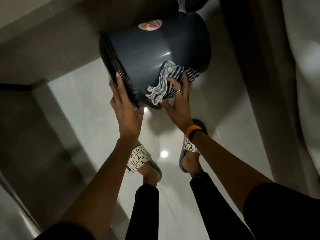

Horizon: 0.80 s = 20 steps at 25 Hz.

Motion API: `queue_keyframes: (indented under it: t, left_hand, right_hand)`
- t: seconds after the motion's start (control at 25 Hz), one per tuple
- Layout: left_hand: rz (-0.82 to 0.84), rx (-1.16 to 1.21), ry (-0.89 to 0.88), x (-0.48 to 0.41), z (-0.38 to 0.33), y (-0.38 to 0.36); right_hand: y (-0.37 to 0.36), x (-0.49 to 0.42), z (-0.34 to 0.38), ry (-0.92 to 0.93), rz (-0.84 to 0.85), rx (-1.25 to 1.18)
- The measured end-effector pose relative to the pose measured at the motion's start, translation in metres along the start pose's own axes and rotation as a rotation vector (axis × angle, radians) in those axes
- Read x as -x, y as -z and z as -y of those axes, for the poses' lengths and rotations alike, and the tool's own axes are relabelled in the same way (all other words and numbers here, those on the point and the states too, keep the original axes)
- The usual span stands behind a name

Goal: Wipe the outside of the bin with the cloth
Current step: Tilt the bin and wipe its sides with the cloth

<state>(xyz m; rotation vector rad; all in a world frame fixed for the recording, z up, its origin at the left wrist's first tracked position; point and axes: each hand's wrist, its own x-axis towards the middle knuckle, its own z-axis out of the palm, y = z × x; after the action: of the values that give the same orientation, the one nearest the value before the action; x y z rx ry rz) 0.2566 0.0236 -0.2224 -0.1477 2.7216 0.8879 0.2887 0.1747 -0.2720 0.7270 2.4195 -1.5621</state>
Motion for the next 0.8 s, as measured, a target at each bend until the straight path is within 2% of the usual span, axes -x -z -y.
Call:
queue_keyframes:
  t: [0.12, 0.24, 0.36, 0.44, 0.56, 0.68, 0.72, 0.8]
  left_hand:
    - [-0.049, 0.1, 0.062, -0.006, 0.002, -0.009]
    - [-0.037, 0.135, 0.12, -0.005, -0.009, -0.008]
    - [-0.152, 0.121, 0.197, -0.005, -0.023, 0.014]
    - [-0.181, 0.07, 0.253, -0.008, -0.034, 0.042]
    - [-0.118, -0.06, 0.352, -0.011, -0.048, 0.078]
    - [-0.018, -0.081, 0.415, -0.012, -0.058, 0.096]
    - [-0.01, -0.097, 0.417, -0.016, -0.06, 0.099]
    - [0.017, -0.148, 0.377, -0.025, -0.062, 0.103]
  right_hand:
    - [-0.001, -0.002, -0.005, 0.023, 0.006, 0.048]
    - [0.002, -0.001, -0.009, 0.065, -0.01, 0.231]
    - [0.001, -0.002, 0.001, 0.248, -0.028, 0.462]
    - [0.003, -0.008, 0.01, 0.347, -0.043, 0.528]
    - [0.018, -0.016, 0.016, 0.305, 0.036, 0.479]
    - [0.018, -0.017, 0.024, 0.217, 0.097, 0.459]
    - [0.014, -0.016, 0.031, 0.238, 0.114, 0.469]
    - [0.0, -0.004, 0.043, 0.407, 0.155, 0.549]
